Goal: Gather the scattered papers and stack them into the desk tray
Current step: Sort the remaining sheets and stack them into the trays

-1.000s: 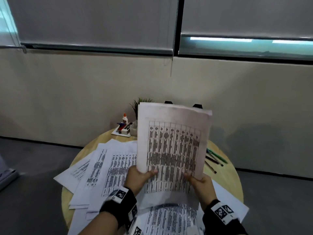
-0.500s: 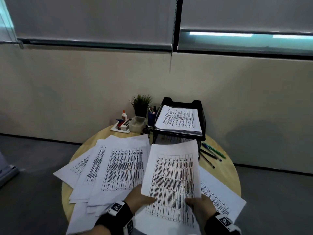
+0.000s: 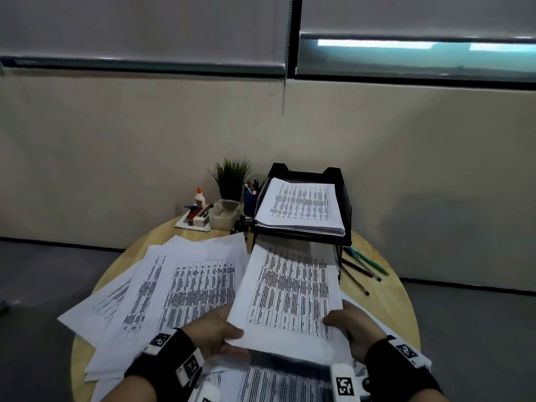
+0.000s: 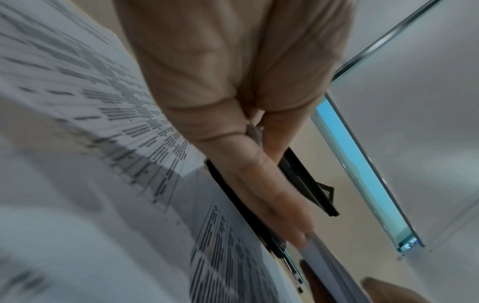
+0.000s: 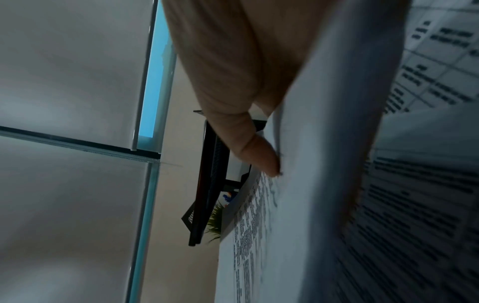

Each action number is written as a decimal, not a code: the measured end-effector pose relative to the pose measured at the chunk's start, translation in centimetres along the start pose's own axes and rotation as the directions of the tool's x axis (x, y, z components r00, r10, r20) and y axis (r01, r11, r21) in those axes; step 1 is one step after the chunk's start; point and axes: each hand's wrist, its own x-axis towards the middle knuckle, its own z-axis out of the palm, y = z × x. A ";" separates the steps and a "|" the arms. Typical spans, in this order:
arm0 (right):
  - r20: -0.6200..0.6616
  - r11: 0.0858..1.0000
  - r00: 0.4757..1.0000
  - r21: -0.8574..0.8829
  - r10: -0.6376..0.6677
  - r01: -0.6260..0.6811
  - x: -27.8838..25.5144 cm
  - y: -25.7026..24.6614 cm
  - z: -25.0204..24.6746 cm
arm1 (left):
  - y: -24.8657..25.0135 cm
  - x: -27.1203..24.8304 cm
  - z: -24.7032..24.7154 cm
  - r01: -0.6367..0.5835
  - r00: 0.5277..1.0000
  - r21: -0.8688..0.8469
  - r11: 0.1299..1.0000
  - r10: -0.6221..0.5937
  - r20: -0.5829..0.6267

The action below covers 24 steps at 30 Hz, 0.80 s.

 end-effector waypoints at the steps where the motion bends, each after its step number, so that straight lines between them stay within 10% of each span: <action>1: 0.052 0.999 0.998 0.041 0.032 -0.034 0.2 -0.1 -0.3 | 0.4 0.8 -0.1 -0.012 1.000 -0.015 1.000 0.012 -0.019; 5: 0.122 0.992 0.986 0.024 0.118 -0.121 1.2 -0.7 -1.3 | 2.0 4.7 -0.7 -0.050 0.995 -0.040 0.998 0.046 -0.090; 17: -0.222 0.959 0.972 0.249 -0.077 0.133 9.6 -4.7 -1.9 | 7.3 14.9 -1.0 -0.180 0.952 -0.076 0.981 0.155 -0.265; 24: -0.349 0.990 0.932 0.064 -0.096 0.126 13.5 -4.7 -2.2 | 7.8 18.4 -1.8 -0.007 0.816 0.495 0.869 0.291 -0.499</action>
